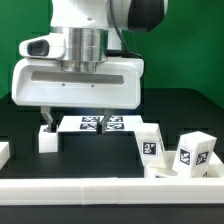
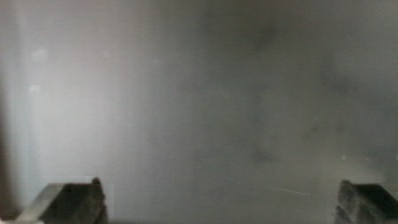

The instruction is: Assemble stool

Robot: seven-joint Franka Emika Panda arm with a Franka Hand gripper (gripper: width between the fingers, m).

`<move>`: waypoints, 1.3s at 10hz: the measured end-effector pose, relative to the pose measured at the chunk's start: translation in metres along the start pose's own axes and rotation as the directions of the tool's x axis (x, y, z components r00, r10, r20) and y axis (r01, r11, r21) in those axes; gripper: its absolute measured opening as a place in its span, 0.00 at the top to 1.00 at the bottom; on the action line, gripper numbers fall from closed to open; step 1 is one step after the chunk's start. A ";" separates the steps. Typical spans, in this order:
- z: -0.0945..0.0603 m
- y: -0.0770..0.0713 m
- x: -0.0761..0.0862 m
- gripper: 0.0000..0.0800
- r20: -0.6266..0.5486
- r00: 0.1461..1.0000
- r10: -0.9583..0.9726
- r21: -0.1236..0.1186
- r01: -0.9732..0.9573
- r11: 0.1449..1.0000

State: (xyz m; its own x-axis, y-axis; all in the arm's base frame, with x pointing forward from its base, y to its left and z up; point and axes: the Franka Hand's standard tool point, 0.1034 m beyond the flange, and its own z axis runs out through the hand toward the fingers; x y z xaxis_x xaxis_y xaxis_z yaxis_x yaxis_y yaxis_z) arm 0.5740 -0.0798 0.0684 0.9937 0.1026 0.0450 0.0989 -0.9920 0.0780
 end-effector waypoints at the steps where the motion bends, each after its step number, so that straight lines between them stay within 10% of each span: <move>1: 0.000 0.000 0.000 0.19 0.001 0.999 -0.042 0.000 0.042 0.999; 8: 0.013 0.088 -0.054 0.19 0.038 0.997 -0.071 0.004 0.070 0.998; 13: 0.015 0.063 -0.055 0.19 0.246 0.968 -0.050 0.093 0.027 0.995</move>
Offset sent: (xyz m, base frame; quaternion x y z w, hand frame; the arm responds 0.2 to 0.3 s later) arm -0.0291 -0.0538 0.0011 0.0203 -0.0190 -0.0257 0.9993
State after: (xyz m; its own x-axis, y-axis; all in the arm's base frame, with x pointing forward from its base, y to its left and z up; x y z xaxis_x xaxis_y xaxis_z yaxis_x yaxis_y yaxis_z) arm 0.5264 -0.1492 0.0564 0.9698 0.1307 -0.2058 0.1306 -0.9913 -0.0142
